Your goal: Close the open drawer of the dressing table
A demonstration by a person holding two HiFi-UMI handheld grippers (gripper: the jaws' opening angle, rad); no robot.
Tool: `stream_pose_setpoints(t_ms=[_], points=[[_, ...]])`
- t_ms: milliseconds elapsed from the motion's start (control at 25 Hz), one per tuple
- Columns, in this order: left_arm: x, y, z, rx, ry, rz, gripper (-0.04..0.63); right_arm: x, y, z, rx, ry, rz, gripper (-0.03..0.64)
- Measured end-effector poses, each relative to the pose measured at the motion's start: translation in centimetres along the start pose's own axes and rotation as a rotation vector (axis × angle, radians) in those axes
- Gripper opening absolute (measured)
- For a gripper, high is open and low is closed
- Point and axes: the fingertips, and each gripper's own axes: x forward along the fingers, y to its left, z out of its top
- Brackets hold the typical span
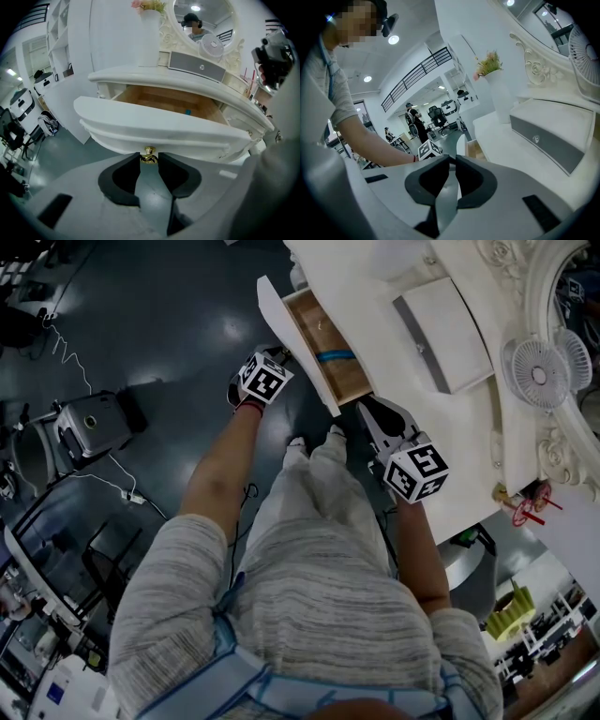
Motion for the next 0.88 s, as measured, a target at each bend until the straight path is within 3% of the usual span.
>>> stream_pose_setpoints(t_ms=[880], points=[[4.1,-2.2,6.9,0.006,-0.043,-0.051,0.117,-1.7,-3.8,0.2,0.043,-0.019,-0.065,0.012]])
